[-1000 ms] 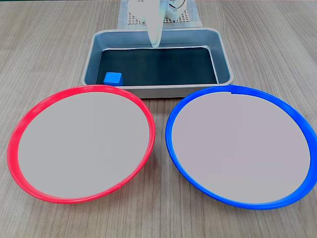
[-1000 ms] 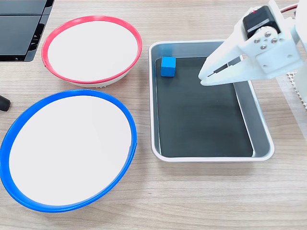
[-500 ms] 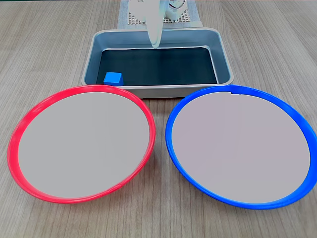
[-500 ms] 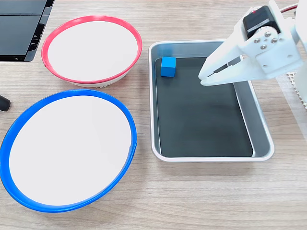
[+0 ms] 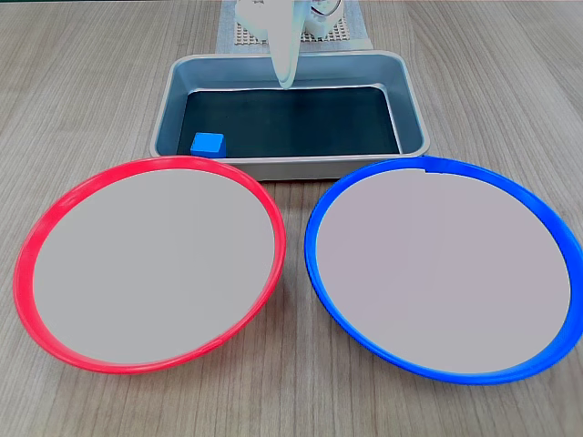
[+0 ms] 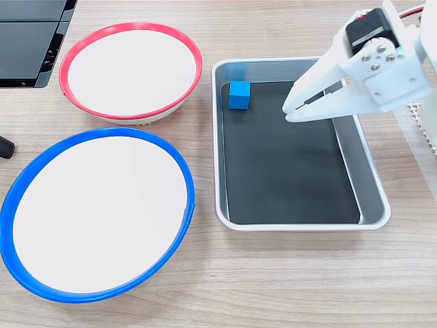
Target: Move a blue block from tray to blue dish
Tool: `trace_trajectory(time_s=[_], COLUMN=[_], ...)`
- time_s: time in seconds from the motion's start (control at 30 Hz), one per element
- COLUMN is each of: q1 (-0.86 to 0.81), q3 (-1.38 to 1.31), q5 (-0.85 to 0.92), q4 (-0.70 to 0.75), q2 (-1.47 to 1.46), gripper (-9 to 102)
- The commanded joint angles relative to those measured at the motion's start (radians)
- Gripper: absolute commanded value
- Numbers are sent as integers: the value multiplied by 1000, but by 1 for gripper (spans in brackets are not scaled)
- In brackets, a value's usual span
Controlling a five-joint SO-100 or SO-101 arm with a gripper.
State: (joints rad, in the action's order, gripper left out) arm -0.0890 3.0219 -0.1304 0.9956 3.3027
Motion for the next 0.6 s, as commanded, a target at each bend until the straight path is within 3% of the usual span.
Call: trace_trajectory(time_s=[0.0, 0.13, 0.23, 0.43, 0.57], q1=[-3, -2, -25, -153, -229], q3=[2, 2, -54, -459, -561], q5=[2, 11, 129, 851, 1160], q4=[2, 3, 49, 164, 126], q2=[25, 25, 18, -219, -379], gripper=[0, 0, 5, 0, 0])
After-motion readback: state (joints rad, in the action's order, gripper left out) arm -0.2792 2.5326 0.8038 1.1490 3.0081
